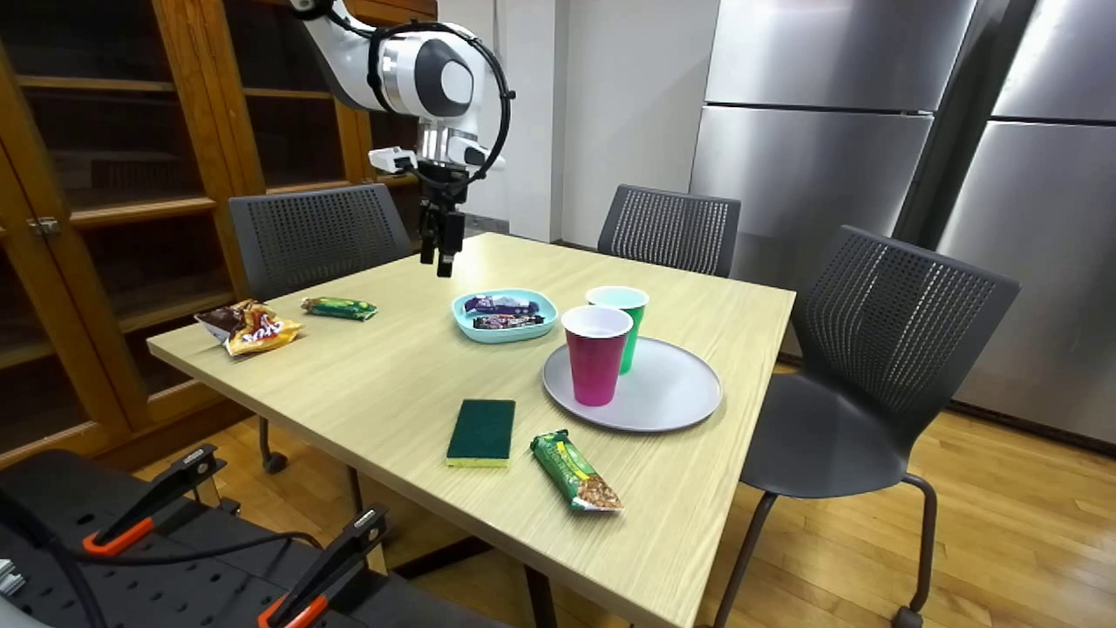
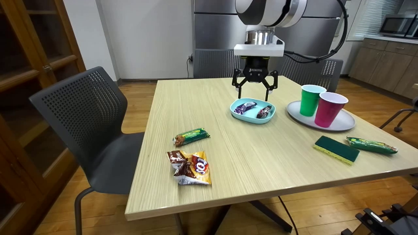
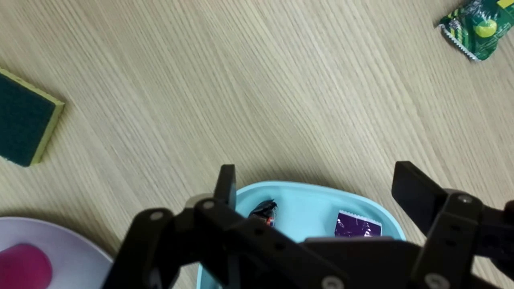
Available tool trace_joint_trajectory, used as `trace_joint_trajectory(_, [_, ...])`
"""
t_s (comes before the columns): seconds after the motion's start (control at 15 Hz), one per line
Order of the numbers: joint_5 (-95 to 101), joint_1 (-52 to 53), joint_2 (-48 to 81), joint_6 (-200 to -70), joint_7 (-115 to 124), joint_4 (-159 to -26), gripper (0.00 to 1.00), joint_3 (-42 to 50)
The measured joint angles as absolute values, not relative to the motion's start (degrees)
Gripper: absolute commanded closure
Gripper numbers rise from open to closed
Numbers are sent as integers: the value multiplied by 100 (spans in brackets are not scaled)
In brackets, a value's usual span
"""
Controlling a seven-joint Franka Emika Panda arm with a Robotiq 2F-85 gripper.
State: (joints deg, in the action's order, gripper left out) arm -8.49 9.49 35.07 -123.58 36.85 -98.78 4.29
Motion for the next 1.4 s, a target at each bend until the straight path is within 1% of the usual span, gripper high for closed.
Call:
trace_joint_trajectory(0.47, [-855, 1546, 3594, -12475, 5001, -9832, 0, 206])
trace_joint_trajectory(0.87, [-859, 2004, 3937, -12877, 6308, -9594, 0, 36])
trace_joint_trajectory(1.4, [-861, 2186, 4483, -13083, 7568, -9089, 0, -1])
